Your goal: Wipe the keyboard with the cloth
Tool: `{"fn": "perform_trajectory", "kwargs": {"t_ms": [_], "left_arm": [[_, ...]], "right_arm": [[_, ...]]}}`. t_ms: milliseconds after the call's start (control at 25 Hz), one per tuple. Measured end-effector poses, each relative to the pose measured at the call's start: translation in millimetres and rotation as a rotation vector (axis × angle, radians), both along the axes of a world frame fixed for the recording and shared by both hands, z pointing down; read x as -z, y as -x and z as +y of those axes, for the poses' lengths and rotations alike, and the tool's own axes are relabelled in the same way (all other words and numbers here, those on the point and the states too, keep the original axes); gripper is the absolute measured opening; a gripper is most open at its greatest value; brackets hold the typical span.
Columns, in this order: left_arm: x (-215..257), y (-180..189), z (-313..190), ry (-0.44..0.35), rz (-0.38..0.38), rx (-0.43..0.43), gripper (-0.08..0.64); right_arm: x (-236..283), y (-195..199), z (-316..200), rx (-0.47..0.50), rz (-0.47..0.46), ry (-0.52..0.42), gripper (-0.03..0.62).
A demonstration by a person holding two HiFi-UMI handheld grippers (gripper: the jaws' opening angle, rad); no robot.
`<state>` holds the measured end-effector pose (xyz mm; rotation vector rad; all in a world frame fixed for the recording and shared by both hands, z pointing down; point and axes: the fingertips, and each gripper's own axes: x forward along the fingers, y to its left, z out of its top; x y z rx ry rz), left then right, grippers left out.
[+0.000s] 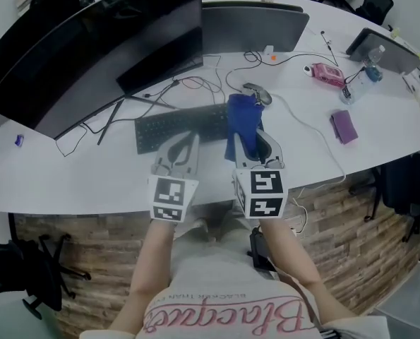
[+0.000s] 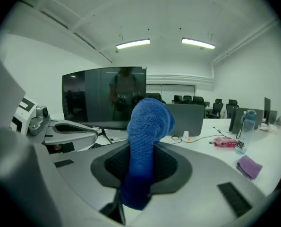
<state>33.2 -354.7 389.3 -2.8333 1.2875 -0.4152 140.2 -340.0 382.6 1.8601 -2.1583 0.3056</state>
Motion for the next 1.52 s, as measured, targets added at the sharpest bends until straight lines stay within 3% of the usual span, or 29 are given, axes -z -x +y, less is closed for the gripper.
{"fn": "perform_trajectory", "kwargs": {"t_ms": [400,680,1160,1520], "left_arm": [[49,44,31,-0.117,0.076,-0.042,0.006],[67,65,48,-0.164,0.113,-0.053,0.006],[91,76,72,-0.224,0.177,0.007,0.006],[105,62,85,-0.253,0.168,0.032,0.006]], "right_arm": [[46,82,35,0.054,0.042,-0.158,0.098],[59,118,52,0.076,0.053,-0.194,0.098],[79,130,74,0.127,0.076,-0.280,0.098],[93,127,83,0.206,0.092,-0.288,0.097]]}}
